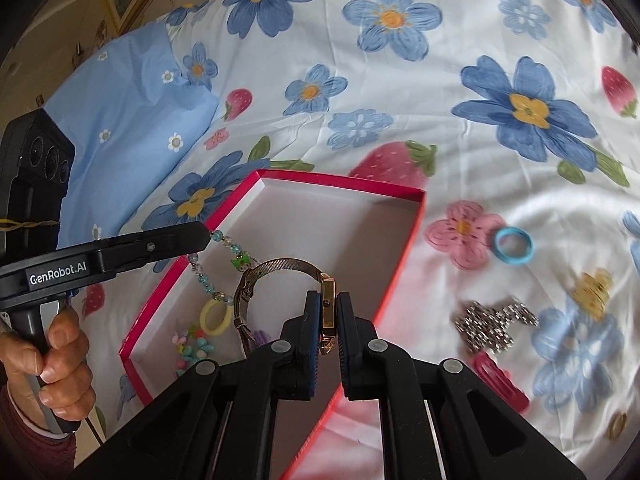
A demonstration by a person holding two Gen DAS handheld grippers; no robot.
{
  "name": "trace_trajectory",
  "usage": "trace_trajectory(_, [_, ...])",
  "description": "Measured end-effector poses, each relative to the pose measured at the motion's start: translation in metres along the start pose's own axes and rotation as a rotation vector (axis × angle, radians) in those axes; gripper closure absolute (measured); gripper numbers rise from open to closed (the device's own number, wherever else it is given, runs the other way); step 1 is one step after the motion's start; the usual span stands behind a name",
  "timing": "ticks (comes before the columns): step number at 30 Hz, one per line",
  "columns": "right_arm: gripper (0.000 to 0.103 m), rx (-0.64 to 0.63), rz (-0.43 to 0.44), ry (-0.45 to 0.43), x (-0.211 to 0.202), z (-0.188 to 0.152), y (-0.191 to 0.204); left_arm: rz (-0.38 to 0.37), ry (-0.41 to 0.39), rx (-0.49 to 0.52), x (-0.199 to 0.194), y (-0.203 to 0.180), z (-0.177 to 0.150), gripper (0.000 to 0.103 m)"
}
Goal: Organize jewelry
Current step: 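Carry the bracelet and watch into the box and open both tools, then move both open tools back toward the remaining jewelry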
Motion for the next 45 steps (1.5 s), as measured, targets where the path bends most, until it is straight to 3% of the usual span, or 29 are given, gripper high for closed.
trace_trajectory(18, [0.095, -0.113, -0.069, 0.098, 0.055, -0.006, 0.016, 0.174, 0.033, -0.048, 0.030, 0.040, -0.015, 0.096])
trace_trajectory(26, [0.090, -0.119, -0.060, 0.106, 0.057, -0.007, 0.018, 0.190, 0.066, -0.072, 0.041, 0.046, -0.020, 0.095])
trace_trajectory(29, [0.090, -0.105, -0.049, 0.103, 0.057, -0.007, 0.017, 0.189, 0.068, -0.073, 0.041, 0.046, -0.019, 0.090])
trace_trajectory(31, [0.088, -0.094, -0.042, 0.100, 0.056, -0.006, 0.016, 0.197, 0.061, -0.071, 0.039, 0.046, -0.019, 0.075])
trace_trajectory(33, [0.078, -0.079, -0.028, 0.090, 0.052, -0.005, 0.015, 0.196, 0.053, -0.079, 0.036, 0.045, -0.019, 0.063])
trace_trajectory(35, [0.064, -0.063, -0.020, 0.066, 0.045, -0.004, 0.014, 0.187, 0.046, -0.081, 0.032, 0.043, -0.020, 0.061])
trace_trajectory(42, [0.064, -0.024, -0.003, -0.019, 0.011, 0.002, 0.009, 0.194, 0.033, -0.042, 0.020, 0.026, -0.026, 0.061])
trace_trajectory(45, [0.062, -0.003, 0.001, -0.043, -0.004, 0.000, 0.003, 0.203, 0.017, -0.017, 0.009, 0.015, -0.028, 0.054])
Point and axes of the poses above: each gripper's, at about its wrist camera, not at the fingertips, and x roughly the way its jaws point, y to its left, z to its top, the point moved 7 cm from there along x, roughly the way its jaws point, and after that the axes turned 4 degrees about y, right-handed, at the moved point
